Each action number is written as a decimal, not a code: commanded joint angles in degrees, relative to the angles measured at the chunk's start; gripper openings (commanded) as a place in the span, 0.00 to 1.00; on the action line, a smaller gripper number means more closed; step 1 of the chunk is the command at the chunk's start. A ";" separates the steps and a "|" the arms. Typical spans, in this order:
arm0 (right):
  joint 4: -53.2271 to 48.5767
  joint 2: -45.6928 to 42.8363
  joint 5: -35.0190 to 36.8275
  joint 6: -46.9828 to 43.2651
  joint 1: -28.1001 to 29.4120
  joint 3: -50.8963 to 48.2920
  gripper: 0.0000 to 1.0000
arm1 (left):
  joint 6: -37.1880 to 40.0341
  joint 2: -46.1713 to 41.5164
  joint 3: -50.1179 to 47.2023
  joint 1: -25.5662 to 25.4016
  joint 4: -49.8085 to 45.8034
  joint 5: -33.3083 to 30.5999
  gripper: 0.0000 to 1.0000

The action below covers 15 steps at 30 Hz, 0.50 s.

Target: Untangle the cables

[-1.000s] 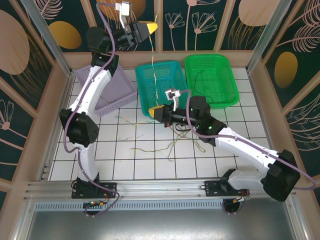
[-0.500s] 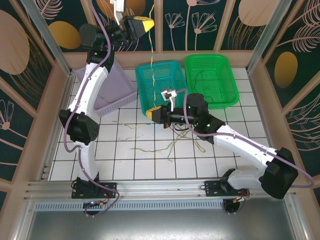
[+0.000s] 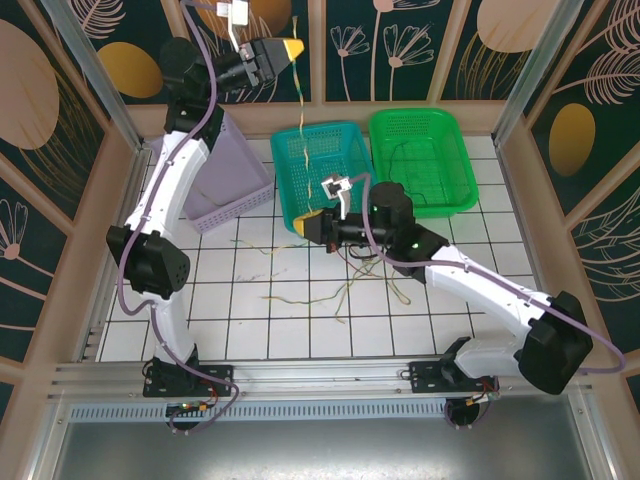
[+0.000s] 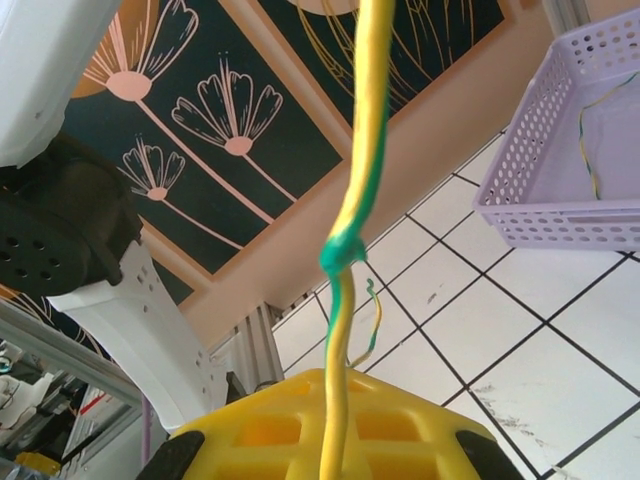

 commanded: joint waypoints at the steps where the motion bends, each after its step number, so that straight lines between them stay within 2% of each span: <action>1: -20.93 -0.04 -3.91 -0.63 3.00 -2.12 0.00 | 1.85 -2.75 5.22 4.60 -2.80 -20.84 0.22; 3: -20.05 -1.13 -0.41 -0.65 2.59 -0.14 0.00 | 6.20 -5.21 4.42 4.64 -12.46 -23.67 0.28; 6: -19.06 -1.94 4.37 -1.23 2.32 2.41 0.00 | 14.91 -10.34 2.66 4.59 -28.21 -34.61 0.60; 7: -18.89 -1.98 5.39 -1.66 2.25 3.20 0.00 | 17.28 -12.05 2.03 4.64 -32.91 -39.32 0.67; 9: -19.18 -1.42 6.13 -2.23 2.01 4.91 0.00 | 19.62 -15.09 1.16 4.59 -40.93 -47.59 0.74; 11: -19.71 -0.26 6.88 -2.75 1.75 6.67 0.00 | 19.79 -18.92 -0.17 4.60 -47.25 -54.02 0.76; 13: -19.57 1.06 7.57 -3.02 1.48 8.14 0.00 | 17.45 -22.70 -4.10 4.59 -51.10 -57.08 0.77; 15: -18.29 2.56 8.94 -2.81 0.99 9.31 0.00 | 12.78 -28.18 -12.13 4.54 -51.78 -56.90 0.77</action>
